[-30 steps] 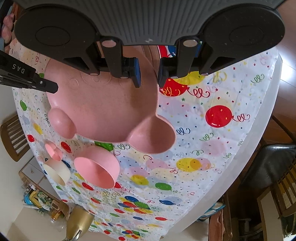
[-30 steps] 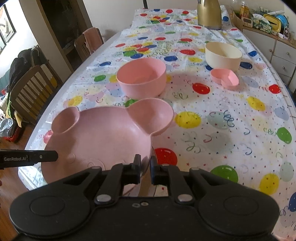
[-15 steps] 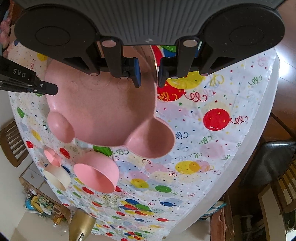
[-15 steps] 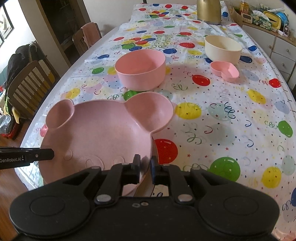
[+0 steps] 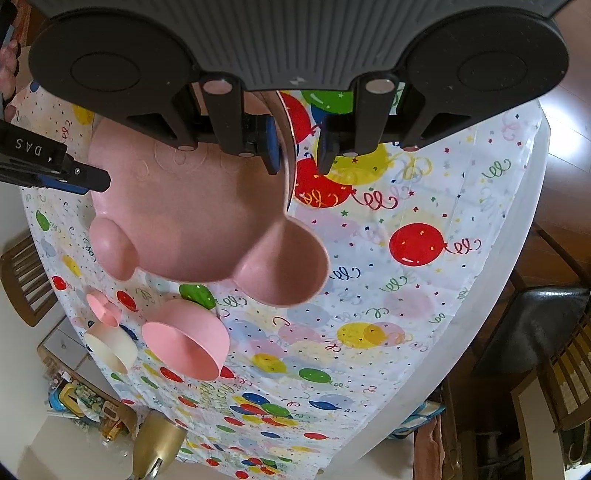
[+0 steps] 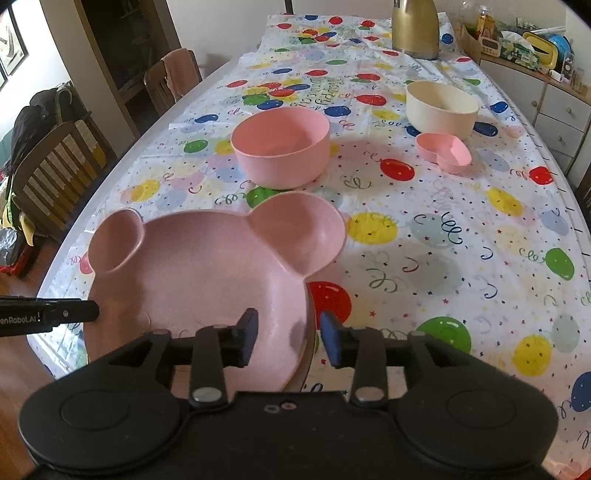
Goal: Organize plates and bowls
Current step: 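Lower the bear-shaped plate beside the white plates and open the left gripper, then move the left gripper to the pink bowl rim and close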
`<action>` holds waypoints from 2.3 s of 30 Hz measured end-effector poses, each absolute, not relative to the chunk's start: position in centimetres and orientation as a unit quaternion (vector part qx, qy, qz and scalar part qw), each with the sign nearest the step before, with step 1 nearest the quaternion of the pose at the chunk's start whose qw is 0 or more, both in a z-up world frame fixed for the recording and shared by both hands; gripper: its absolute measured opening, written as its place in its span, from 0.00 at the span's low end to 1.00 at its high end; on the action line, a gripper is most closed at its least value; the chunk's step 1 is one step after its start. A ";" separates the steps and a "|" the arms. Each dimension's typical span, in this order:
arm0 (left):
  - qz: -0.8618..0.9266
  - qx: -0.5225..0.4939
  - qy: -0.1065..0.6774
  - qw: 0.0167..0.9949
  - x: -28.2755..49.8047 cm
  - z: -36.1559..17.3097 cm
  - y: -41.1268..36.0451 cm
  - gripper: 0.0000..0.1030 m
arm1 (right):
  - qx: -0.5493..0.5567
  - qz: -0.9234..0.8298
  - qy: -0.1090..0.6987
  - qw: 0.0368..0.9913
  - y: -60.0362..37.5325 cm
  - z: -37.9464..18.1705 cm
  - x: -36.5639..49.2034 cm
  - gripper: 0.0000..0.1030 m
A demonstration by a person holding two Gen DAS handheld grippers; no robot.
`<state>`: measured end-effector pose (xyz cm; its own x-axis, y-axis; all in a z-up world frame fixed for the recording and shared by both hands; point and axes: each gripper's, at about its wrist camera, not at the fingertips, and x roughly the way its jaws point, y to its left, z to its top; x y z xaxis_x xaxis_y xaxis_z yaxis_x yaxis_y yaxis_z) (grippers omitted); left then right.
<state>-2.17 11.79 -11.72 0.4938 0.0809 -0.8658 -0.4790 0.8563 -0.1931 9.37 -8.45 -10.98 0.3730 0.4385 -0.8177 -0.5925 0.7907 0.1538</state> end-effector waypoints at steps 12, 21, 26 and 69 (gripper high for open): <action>0.141 -0.168 0.435 0.873 -3.5 -8.5 10.3 0.21 | -0.078 0.326 0.444 0.831 -9.3 -8.9 8.1 0.45; 0.135 -0.140 0.377 0.905 -2.4 -5.3 8.8 0.69 | -0.066 0.336 0.402 0.849 -9.6 -5.5 7.8 0.62; 0.131 -0.131 0.357 0.915 -0.1 -3.7 7.9 0.70 | -0.065 0.332 0.379 0.861 -9.6 -4.0 9.0 0.82; 0.225 -0.167 0.440 0.853 21.1 -11.1 12.6 0.77 | -0.085 0.360 0.459 0.807 -2.3 -11.0 28.9 0.69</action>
<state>21.11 12.62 -11.11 0.5111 0.2366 -0.8263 -0.5303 0.8434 -0.0866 28.92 -2.27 -11.01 0.3181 0.5035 -0.8033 -0.6600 0.7259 0.1936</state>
